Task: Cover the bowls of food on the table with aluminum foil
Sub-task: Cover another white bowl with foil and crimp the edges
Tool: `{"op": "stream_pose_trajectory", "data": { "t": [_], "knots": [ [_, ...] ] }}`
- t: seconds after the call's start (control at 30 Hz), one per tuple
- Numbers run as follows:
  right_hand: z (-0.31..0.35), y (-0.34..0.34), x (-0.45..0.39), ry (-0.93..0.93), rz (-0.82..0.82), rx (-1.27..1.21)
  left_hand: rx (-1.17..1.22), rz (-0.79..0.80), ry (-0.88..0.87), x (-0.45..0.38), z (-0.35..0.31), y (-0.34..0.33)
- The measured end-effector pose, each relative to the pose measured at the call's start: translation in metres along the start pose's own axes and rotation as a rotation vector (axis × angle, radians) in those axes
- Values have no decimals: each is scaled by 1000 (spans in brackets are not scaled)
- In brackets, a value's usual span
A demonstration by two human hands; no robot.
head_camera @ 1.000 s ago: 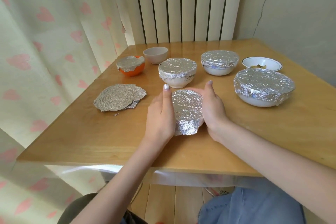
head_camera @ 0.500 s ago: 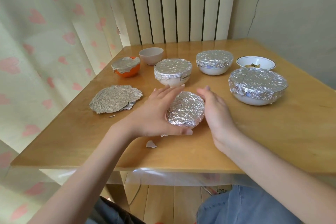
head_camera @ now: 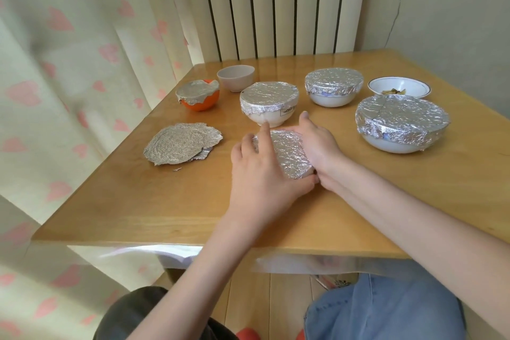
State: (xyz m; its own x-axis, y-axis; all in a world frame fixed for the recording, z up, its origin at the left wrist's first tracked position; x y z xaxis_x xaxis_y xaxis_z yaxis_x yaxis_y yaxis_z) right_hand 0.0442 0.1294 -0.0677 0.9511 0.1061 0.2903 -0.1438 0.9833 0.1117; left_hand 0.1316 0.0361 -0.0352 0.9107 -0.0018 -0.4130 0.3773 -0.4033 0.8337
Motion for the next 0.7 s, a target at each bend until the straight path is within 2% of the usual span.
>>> {"op": "stream_pose_trajectory", "data": {
  "t": [0.1,0.17,0.23,0.3,0.37,0.47,0.53,0.6,0.7],
  "knots": [
    [7,-7,0,20,96,19,100,87,28,4,5,1],
    [8,-3,4,23,126,52,272,32,8,2,12,23],
    [12,20,9,91,-36,39,375,-139,-9,-7,29,53],
    [17,43,29,201,-256,-60,532,-192,6,-23,48,59],
    [18,37,48,252,-319,-80,654,-113,0,-40,53,43],
    [12,11,51,234,-287,-58,739,55,-43,-54,38,9],
    [11,9,46,208,-310,-55,765,111,-24,-55,36,-7],
    [10,13,39,187,-323,-62,791,102,46,-54,42,-13],
    [14,13,27,187,-266,-10,726,2,164,-46,48,-7]
  ]
}}
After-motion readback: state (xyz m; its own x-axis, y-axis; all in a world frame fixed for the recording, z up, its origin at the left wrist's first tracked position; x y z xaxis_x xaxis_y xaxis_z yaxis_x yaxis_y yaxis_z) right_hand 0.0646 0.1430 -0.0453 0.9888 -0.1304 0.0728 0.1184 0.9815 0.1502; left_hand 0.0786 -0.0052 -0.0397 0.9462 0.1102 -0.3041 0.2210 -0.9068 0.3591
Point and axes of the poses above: each hand's wrist, its own x-axis away from the middle knuckle, its own y-axis out of the back of the hand, z = x × y, the point moved 10 cm from there along -x, towards the middle knuckle, and after that the axes turned 10 degrees about -y, right-handed, at the moved point
